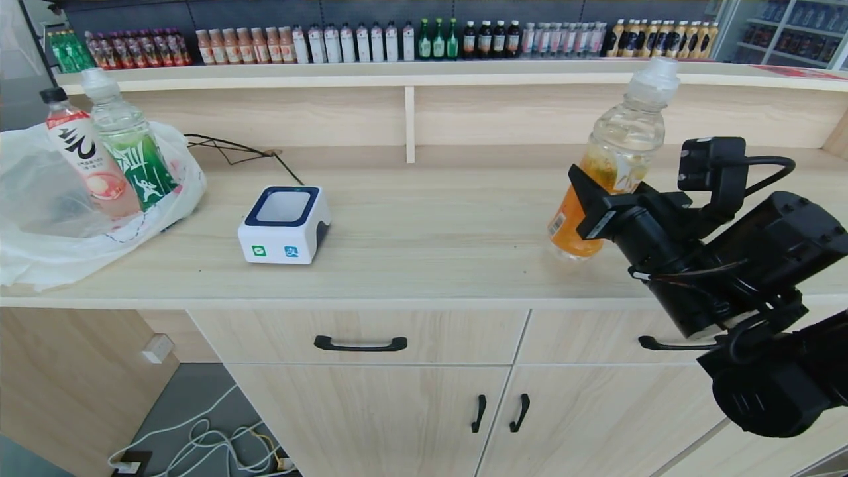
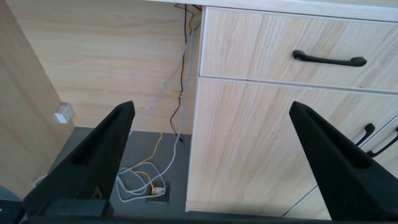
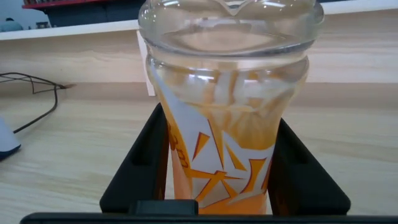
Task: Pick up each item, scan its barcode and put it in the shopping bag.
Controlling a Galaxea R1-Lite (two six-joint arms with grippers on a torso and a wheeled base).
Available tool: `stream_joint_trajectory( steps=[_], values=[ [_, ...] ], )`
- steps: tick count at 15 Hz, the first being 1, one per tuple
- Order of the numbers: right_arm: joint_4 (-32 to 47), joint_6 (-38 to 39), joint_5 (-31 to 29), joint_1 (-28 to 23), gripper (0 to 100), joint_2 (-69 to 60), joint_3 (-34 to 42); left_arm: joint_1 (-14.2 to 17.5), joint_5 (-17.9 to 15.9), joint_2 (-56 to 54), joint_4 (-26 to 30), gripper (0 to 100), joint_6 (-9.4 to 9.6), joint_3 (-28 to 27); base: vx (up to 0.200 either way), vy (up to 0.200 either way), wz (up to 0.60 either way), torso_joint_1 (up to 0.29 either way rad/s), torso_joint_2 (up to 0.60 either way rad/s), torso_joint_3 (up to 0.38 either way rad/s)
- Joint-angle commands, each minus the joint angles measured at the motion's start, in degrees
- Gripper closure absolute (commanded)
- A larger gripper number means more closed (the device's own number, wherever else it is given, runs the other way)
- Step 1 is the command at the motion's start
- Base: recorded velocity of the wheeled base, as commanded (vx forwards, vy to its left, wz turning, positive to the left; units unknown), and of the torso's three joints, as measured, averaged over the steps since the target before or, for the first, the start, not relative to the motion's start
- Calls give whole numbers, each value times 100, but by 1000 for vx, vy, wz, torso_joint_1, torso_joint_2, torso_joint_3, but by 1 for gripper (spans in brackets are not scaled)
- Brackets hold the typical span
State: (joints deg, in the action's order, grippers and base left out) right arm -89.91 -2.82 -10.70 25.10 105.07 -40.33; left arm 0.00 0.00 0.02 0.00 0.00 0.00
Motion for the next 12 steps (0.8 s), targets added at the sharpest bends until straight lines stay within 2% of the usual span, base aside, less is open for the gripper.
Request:
stream_joint_trajectory(
  steps=[1, 6, 11, 12],
  values=[
    [-9, 0, -2, 4, 100, -110, -19, -9, 0, -2, 0, 0, 0, 0, 0, 0, 0, 0, 0, 0],
    [-9, 0, 16, 21, 100, -400, 60, 0, 0, -2, 0, 0, 0, 0, 0, 0, 0, 0, 0, 0],
    [-9, 9, 499, 21, 100, -778, 385, 0, 0, -2, 0, 0, 0, 0, 0, 0, 0, 0, 0, 0],
    [-9, 36, 692, 21, 100, -989, 666, 0, 0, -2, 0, 0, 0, 0, 0, 0, 0, 0, 0, 0]
  ],
)
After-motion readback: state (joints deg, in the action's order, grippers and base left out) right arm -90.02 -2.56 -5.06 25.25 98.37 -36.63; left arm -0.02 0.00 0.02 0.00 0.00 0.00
